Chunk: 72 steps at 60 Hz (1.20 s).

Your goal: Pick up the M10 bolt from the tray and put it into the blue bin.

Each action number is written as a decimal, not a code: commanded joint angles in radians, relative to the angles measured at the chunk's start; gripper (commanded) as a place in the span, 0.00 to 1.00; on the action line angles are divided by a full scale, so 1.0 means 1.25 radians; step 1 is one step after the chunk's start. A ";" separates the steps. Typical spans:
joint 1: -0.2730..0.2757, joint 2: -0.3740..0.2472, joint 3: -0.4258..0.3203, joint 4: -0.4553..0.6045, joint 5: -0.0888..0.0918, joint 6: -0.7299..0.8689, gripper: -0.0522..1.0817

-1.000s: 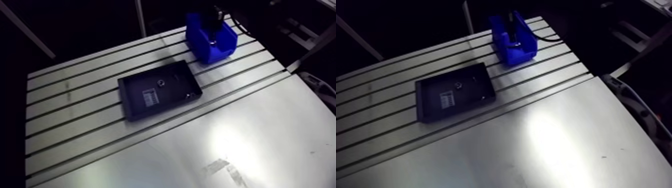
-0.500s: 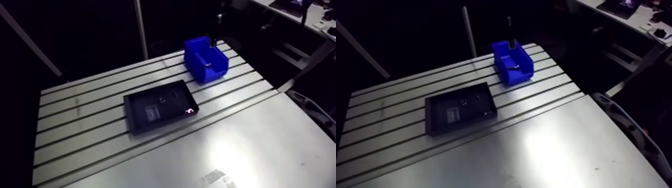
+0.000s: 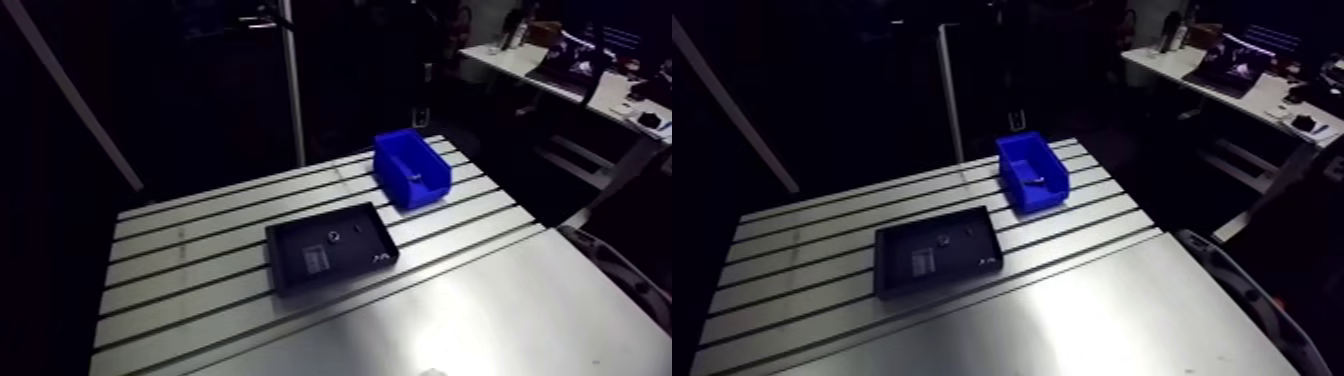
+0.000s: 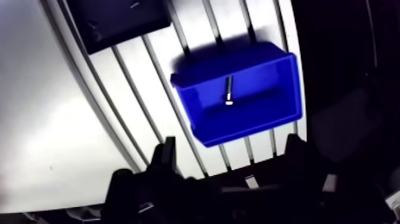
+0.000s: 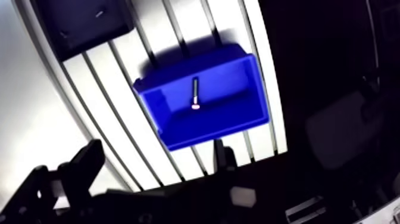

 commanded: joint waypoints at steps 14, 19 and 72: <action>0.107 -0.124 0.093 0.068 0.005 0.611 0.05; 0.104 -0.130 0.076 0.144 0.048 0.707 0.06; 0.110 -0.129 -0.101 0.310 0.151 1.210 0.05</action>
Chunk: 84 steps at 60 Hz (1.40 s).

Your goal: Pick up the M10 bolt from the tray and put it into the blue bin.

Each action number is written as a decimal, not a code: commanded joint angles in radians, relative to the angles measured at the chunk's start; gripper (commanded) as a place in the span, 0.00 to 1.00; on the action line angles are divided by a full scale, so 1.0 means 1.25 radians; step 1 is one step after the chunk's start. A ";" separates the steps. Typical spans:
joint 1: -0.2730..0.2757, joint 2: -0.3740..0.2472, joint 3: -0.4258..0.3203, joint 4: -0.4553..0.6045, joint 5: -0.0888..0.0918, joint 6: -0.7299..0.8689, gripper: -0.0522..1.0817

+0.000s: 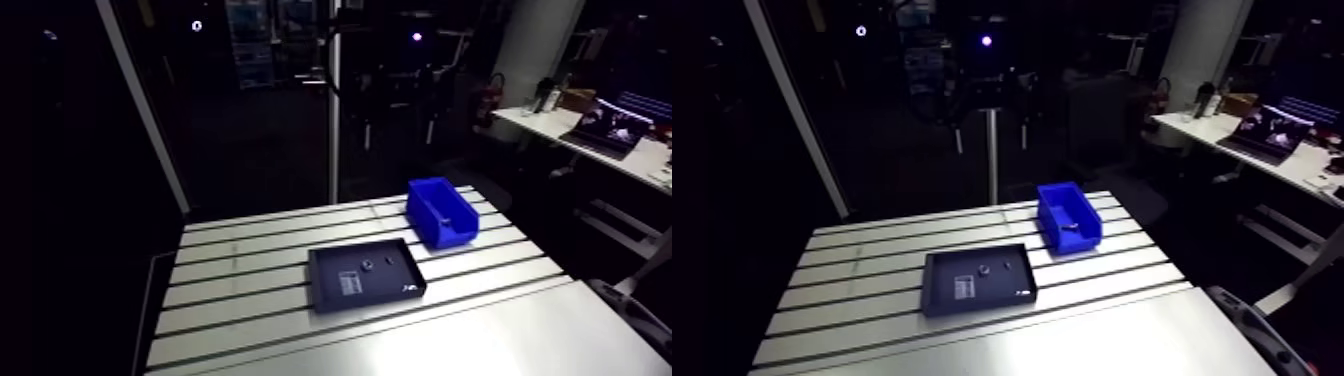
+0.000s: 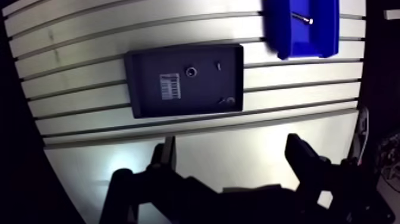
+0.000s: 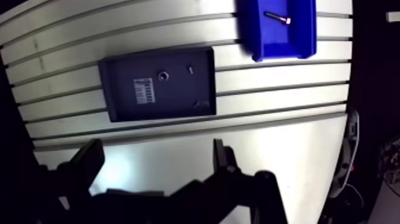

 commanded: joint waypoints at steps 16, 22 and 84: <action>0.004 0.000 -0.092 0.043 0.032 0.009 0.05; 0.003 0.001 -0.097 0.044 0.028 -0.003 0.05; 0.000 -0.026 -0.093 0.041 0.029 -0.009 0.05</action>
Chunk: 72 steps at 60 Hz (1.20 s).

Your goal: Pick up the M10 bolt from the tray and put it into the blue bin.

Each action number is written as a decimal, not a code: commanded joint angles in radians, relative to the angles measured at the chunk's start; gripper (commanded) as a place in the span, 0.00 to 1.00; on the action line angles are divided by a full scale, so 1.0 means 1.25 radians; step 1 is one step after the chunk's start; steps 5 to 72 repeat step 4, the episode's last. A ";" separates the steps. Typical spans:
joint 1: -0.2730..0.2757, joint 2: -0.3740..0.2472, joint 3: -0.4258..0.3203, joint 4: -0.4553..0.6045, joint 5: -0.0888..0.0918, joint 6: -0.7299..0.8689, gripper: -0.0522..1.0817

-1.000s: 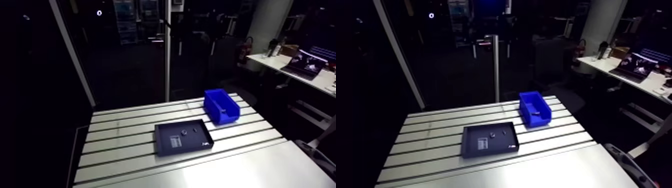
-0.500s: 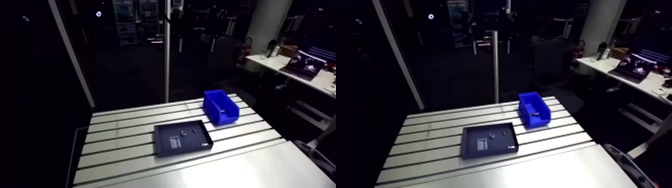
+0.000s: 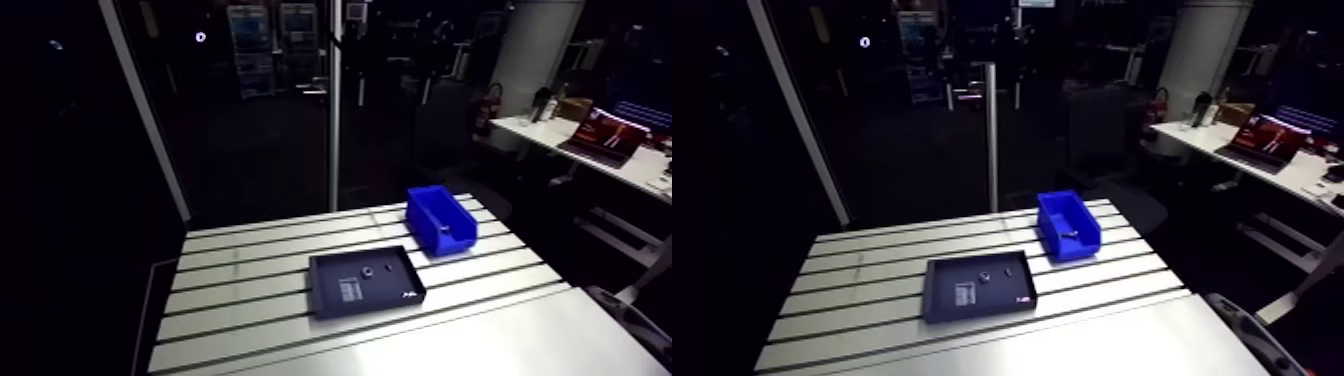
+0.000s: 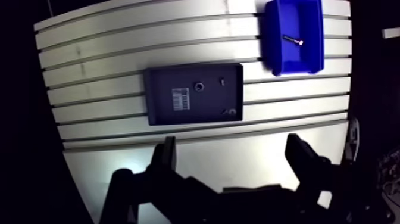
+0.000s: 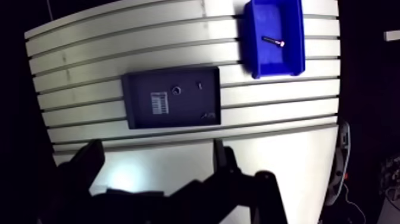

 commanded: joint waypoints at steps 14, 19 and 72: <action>-0.001 -0.002 -0.003 0.002 0.000 0.000 0.05; -0.001 -0.002 -0.003 0.002 0.000 0.000 0.05; -0.001 -0.002 -0.003 0.002 0.000 0.000 0.05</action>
